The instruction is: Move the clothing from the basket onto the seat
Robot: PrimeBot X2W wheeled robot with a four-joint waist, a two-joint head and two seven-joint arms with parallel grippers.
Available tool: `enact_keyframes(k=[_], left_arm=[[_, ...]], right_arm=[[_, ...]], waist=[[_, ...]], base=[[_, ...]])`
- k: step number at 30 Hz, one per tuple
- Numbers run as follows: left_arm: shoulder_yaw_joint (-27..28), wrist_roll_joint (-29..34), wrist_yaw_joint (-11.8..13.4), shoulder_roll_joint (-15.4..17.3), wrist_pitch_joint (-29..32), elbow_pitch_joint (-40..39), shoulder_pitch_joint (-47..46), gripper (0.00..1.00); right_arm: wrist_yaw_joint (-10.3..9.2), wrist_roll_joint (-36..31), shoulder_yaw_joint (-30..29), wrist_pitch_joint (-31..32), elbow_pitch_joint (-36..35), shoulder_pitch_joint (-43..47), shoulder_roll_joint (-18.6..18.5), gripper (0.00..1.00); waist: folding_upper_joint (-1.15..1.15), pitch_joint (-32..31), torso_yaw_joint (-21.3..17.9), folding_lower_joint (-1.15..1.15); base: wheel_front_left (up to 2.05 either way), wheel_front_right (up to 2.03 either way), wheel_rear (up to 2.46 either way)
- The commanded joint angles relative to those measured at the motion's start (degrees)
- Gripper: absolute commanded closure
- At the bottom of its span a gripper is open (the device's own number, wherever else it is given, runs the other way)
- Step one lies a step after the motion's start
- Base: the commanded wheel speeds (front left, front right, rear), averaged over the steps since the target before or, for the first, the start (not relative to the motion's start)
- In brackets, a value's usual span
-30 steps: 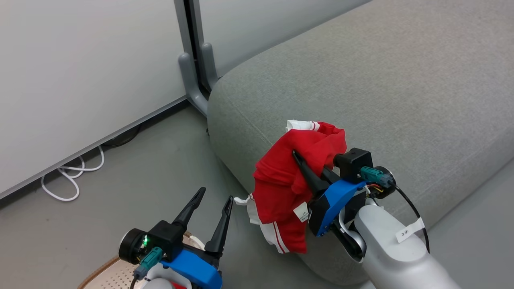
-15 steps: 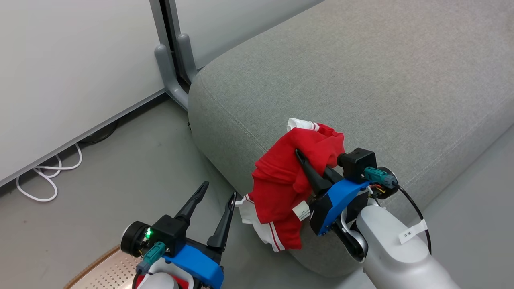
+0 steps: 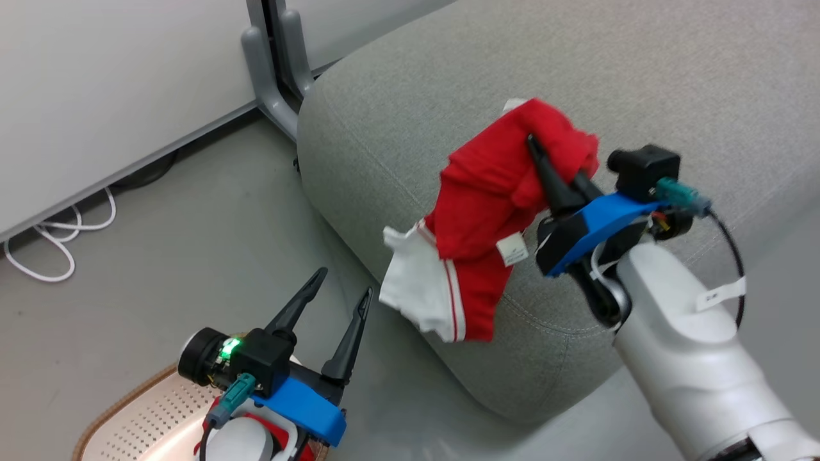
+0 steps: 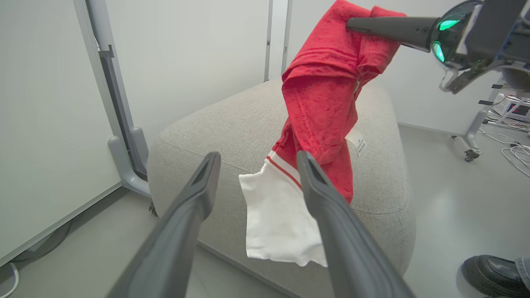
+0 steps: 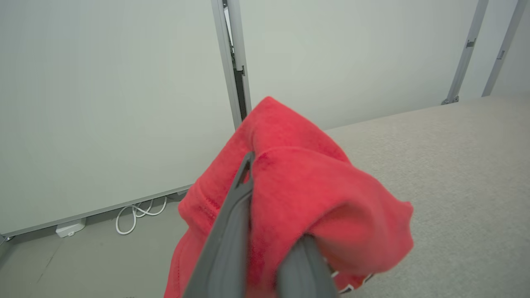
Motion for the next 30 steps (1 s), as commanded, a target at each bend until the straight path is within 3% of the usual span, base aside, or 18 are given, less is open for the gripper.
enact_keyframes(k=[1, 17, 23, 30], left_arm=[[-0.2, 0.5, -0.1, 0.6, -0.2, -0.4, -1.2, 0.0], [-3.4, 4.7, 0.0, 9.7, 2.3, -12.2, -13.0, 0.0], [-2.0, 5.2, 1.0, 12.6, 4.3, -18.6, -13.8, 0.0], [-1.7, 5.4, 1.4, 13.4, 3.9, -20.6, -14.6, 0.0]], right_arm=[[0.01, 0.5, -0.6, -0.3, 0.1, -1.4, -0.4, 1.0], [0.01, 5.3, -18.5, -0.3, -2.1, -20.4, -16.5, 1.0], [0.01, 3.0, -24.2, -0.3, -1.6, -21.6, -17.5, 1.0], [0.01, -1.8, -24.8, -0.3, 3.3, -19.2, -18.0, 1.0]], waist=[[0.0, 2.0, 1.2, -0.01], [0.0, 26.0, 8.7, -0.01], [0.0, 32.6, 9.7, -0.01], [0.0, 35.4, 11.2, -0.01]], base=[[0.0, 0.0, 0.0], [0.0, 0.0, 0.0], [0.0, 0.0, 0.0], [0.0, 0.0, 0.0]])
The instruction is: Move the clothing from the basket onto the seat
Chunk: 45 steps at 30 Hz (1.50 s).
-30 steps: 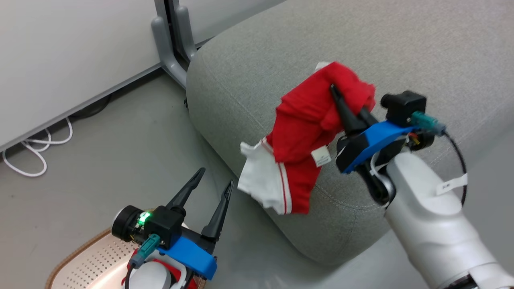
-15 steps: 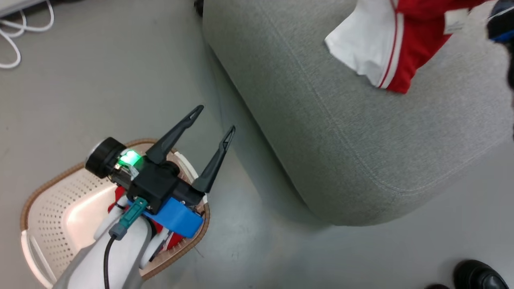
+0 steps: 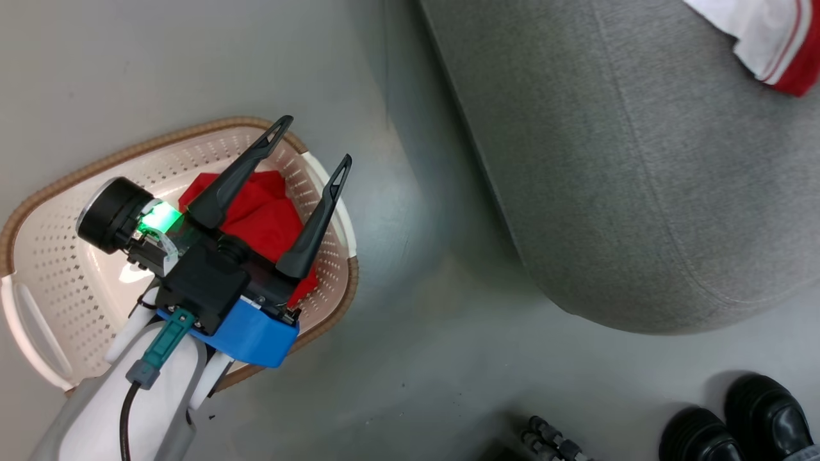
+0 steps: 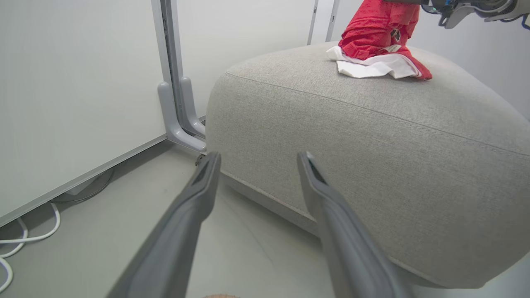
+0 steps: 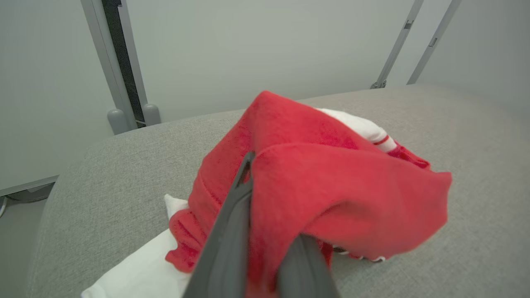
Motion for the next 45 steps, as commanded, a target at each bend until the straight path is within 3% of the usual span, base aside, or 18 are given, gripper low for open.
enact_keyframes(k=[1, 9, 10, 12, 13, 14, 31, 39, 45], left_arm=[[0.1, -0.1, 0.3, 0.3, -0.3, -0.1, -0.8, 0.0], [-0.5, -0.3, 0.6, -0.6, -1.1, 1.2, -1.4, 0.0], [-0.5, -0.4, 0.5, -0.7, -1.2, 1.4, -1.5, 0.0], [-0.6, -0.7, 0.7, -0.9, -1.5, 1.9, -1.5, 0.0], [-0.7, -0.7, 0.7, -1.1, -1.6, 2.1, -1.5, 0.0], [-0.8, -0.8, 0.7, -1.2, -1.8, 2.3, -1.5, 0.0], [-2.4, -1.9, 0.6, -3.5, -3.7, 6.5, -2.0, 0.0], [-2.8, -3.2, 0.3, -6.6, -4.4, 10.3, 0.1, 0.0], [-0.1, -5.0, 0.1, -9.8, -4.4, 12.1, 4.4, 0.0]], right_arm=[[0.01, -0.7, -1.0, -0.3, 0.6, 0.9, 0.4, 1.0], [0.01, -3.9, -2.2, -0.3, 2.0, 1.9, 0.7, 1.0], [0.01, -4.4, -2.2, -0.3, 1.9, 1.9, 0.5, 0.95], [0.01, -5.1, -2.2, -0.3, 2.0, 1.9, 0.4, 0.53], [0.01, -5.5, -2.2, -0.3, 2.1, 1.9, 0.3, 0.2], [0.01, -5.5, -2.1, -0.3, 2.2, 1.8, 0.5, 0.0], [0.01, -8.8, -1.3, -0.3, 3.2, 4.1, 0.2, 0.0], [0.01, -8.0, -0.7, -0.3, 0.7, 10.5, -0.5, 0.0], [0.01, -8.6, -0.2, -0.3, -4.1, 18.8, 0.0, 0.0]], waist=[[0.0, 0.9, 0.9, -0.01], [0.0, 0.2, 1.8, -0.01], [0.0, 0.0, 1.9, -0.01], [0.0, -0.3, 2.0, -0.01], [0.0, -0.5, 2.0, -0.01], [0.0, -0.6, 2.1, -0.01], [0.0, -4.3, 3.6, -0.01], [0.0, -11.7, 5.9, -0.01], [0.0, -19.9, 7.4, -0.01]], base=[[0.0, 0.0, 0.0], [0.0, 0.0, 0.0], [0.0, 0.0, 0.0], [0.0, 0.0, 0.0], [0.0, 0.0, 0.0], [0.0, 0.0, 0.0], [0.0, 0.0, 0.0], [0.0, 0.0, 0.0], [0.0, 0.0, 0.0]])
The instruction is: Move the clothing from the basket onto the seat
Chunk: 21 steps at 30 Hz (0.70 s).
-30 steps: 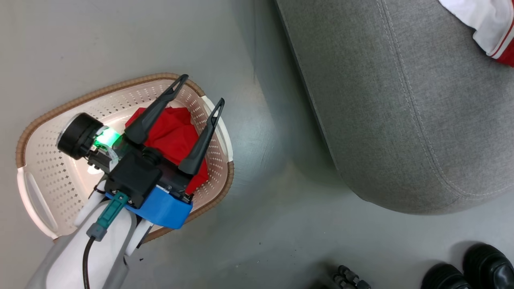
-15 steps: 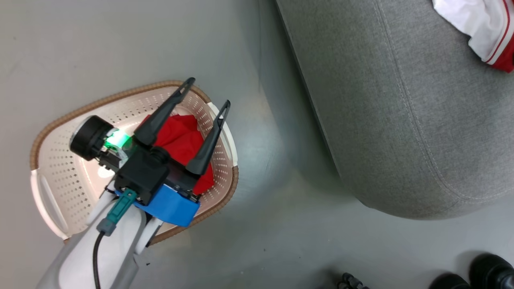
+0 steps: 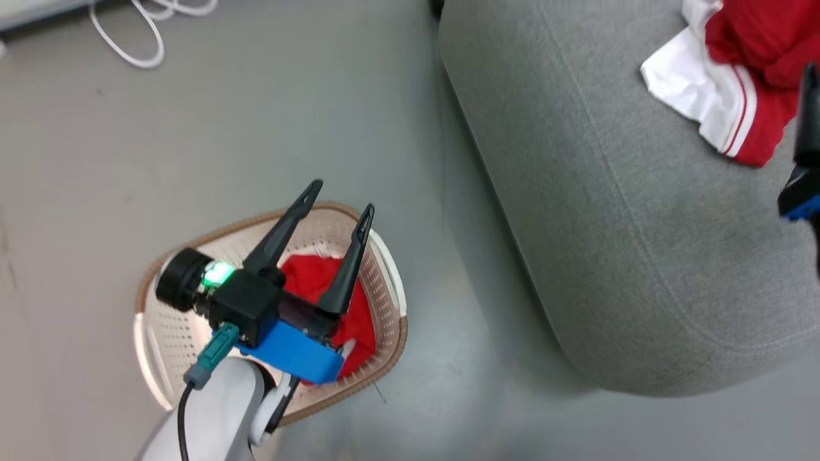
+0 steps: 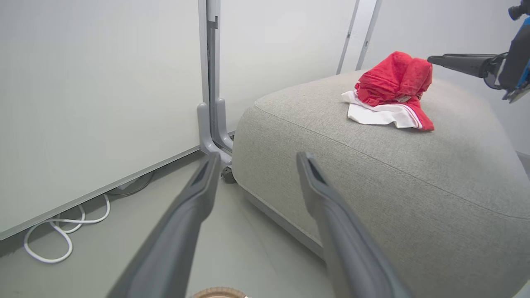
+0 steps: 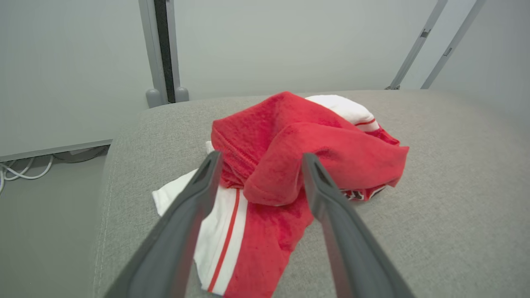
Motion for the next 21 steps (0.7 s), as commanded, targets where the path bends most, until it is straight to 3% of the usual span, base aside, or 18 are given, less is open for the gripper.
enact_keyframes(k=[1, 11, 21], left_arm=[[0.3, 0.0, -0.1, -0.3, -0.3, 0.2, 0.6, 0.0], [6.4, -0.8, -0.9, -5.6, -0.3, 5.0, 10.1, 0.0], [12.8, -0.3, -1.4, -8.0, -0.3, 8.0, 17.1, 0.0]], right_arm=[[0.01, -0.4, 0.2, -0.2, -0.5, 1.3, 0.3, 0.0], [0.01, -1.6, 4.5, 2.2, -9.9, 16.6, 3.5, 0.0], [0.01, -2.8, 6.6, 7.7, -23.5, 29.9, 6.5, 0.0]], waist=[[0.0, -4.6, 1.4, 0.0], [0.0, -18.2, 4.8, 0.0], [0.0, -26.4, 9.5, 0.0]], base=[[0.0, 0.0, 0.0], [0.0, 0.0, 0.0], [0.0, 0.0, 0.0]])
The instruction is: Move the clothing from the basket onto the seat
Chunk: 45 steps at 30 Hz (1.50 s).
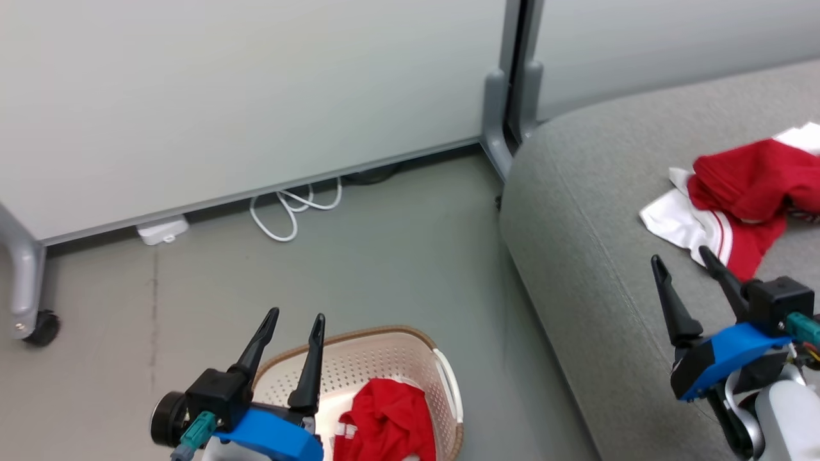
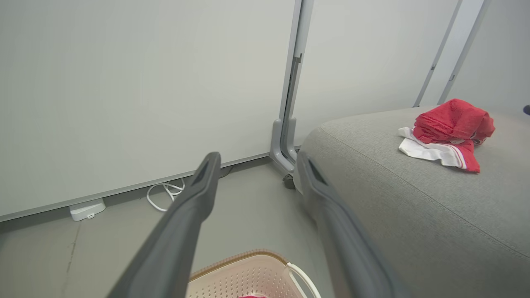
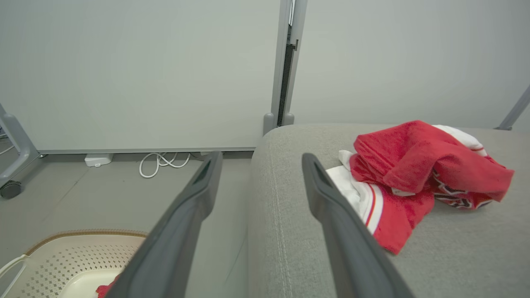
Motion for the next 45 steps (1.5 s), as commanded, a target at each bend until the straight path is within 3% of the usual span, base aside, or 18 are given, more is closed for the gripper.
enact_keyframes(k=[1, 10, 19, 45], left_arm=[[1.0, 0.3, -0.2, -0.3, -0.3, 0.5, 1.2, 0.0], [6.3, 1.1, -0.4, -1.0, -0.2, 2.3, 3.9, 0.0], [10.3, 1.5, -0.4, -1.0, -0.2, 4.3, 5.6, 0.0], [12.1, 2.6, -0.4, -2.3, -0.2, 5.1, 4.8, 0.0]], right_arm=[[0.01, -0.9, -0.4, 0.8, -2.1, 2.5, 0.7, 0.0], [0.01, -3.3, -2.7, 2.9, -11.2, 10.9, 6.0, 0.0], [0.01, -4.9, -3.3, 3.8, -14.5, 15.0, 10.4, 0.0], [0.01, -5.5, -5.2, 4.1, -15.7, 17.8, 13.0, 0.0]], waist=[[0.0, -3.2, 3.1, 0.03], [0.0, -5.5, 7.7, 0.03], [0.0, -7.0, 10.2, 0.03], [0.0, -6.7, 10.0, 0.03]], base=[[0.0, 0.0, 0.0], [0.0, 0.0, 0.0], [0.0, 0.0, 0.0], [0.0, 0.0, 0.0]])
